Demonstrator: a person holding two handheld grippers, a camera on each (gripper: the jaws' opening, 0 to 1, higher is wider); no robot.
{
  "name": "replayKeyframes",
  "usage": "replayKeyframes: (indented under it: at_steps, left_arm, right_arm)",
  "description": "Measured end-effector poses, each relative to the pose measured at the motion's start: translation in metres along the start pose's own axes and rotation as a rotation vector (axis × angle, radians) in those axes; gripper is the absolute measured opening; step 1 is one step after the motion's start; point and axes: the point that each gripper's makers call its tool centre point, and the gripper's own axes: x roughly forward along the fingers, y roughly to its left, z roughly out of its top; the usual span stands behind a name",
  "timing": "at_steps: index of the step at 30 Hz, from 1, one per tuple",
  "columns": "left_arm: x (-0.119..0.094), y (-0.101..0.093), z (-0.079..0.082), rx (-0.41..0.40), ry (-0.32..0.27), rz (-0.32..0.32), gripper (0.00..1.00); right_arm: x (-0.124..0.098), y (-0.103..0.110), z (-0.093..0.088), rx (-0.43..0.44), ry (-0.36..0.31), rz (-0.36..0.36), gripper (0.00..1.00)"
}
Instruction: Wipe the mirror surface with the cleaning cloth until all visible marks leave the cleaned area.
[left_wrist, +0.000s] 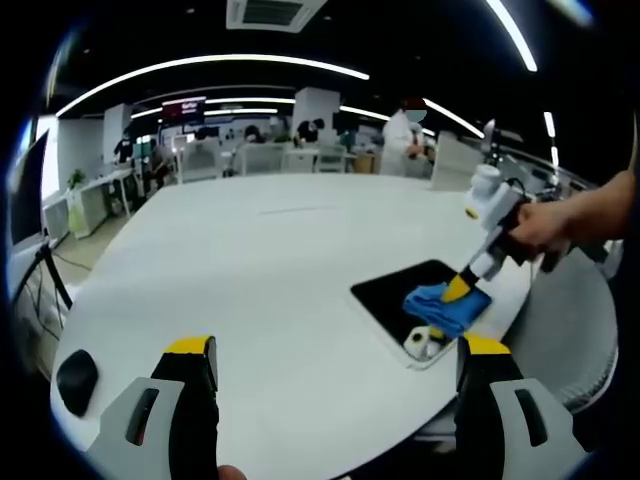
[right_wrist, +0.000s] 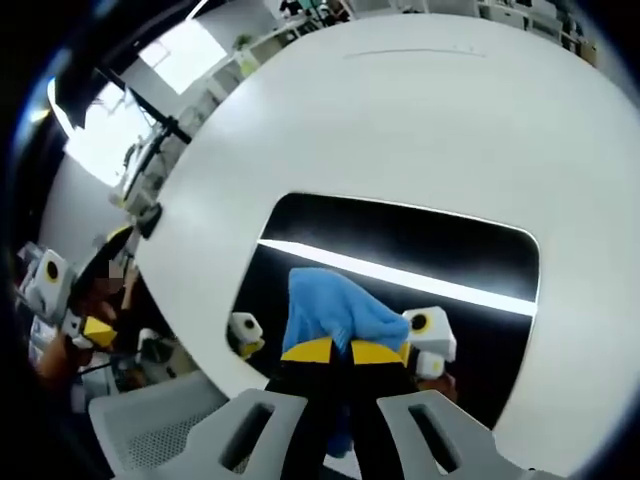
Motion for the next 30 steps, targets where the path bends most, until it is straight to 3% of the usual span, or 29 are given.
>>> replayKeyframes:
  at_steps: [30]
  left_arm:
    - [-0.005, 0.000, -0.009, -0.006, 0.007, 0.025, 1.00]
  right_arm:
    - [0.022, -0.021, 0.069, -0.027, -0.019, -0.044, 0.00]
